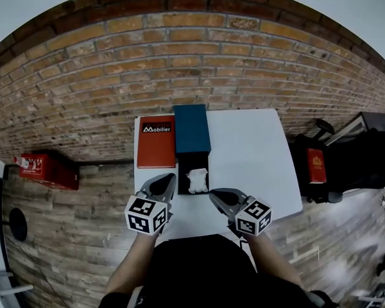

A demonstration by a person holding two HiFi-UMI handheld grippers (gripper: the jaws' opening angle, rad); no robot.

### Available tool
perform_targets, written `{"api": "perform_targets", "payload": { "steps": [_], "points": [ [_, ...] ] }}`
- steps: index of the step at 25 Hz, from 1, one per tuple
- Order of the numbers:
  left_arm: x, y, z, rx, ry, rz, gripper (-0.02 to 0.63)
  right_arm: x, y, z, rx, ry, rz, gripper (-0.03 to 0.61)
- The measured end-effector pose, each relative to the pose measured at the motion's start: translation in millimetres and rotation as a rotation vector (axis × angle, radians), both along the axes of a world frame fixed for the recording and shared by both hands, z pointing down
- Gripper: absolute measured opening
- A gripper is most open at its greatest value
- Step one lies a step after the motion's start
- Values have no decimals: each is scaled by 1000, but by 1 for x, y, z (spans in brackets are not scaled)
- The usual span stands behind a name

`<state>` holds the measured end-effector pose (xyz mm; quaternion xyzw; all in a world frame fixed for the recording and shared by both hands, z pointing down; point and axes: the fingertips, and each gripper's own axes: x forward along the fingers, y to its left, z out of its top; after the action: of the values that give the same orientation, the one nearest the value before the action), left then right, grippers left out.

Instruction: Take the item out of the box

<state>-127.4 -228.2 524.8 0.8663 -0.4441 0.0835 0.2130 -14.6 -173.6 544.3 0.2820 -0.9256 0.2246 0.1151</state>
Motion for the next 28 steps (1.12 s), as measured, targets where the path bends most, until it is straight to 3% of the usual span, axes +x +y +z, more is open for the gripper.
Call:
{"api": "perform_targets", "payload": {
  "steps": [10, 15, 20, 28],
  "points": [
    [43, -10, 4, -47, -40, -103, 3, 54, -8, 5, 12, -24, -107, 0],
    [70, -9, 12, -54, -99, -93, 3, 77, -13, 24, -27, -38, -125, 0],
    [76, -10, 27, -106, -72, -124, 3, 75, -18, 33, -50, -22, -181, 0],
    [70, -25, 53, -161, -92, -128, 3, 51, -49, 37, -41, 22, -232, 2]
  ]
}}
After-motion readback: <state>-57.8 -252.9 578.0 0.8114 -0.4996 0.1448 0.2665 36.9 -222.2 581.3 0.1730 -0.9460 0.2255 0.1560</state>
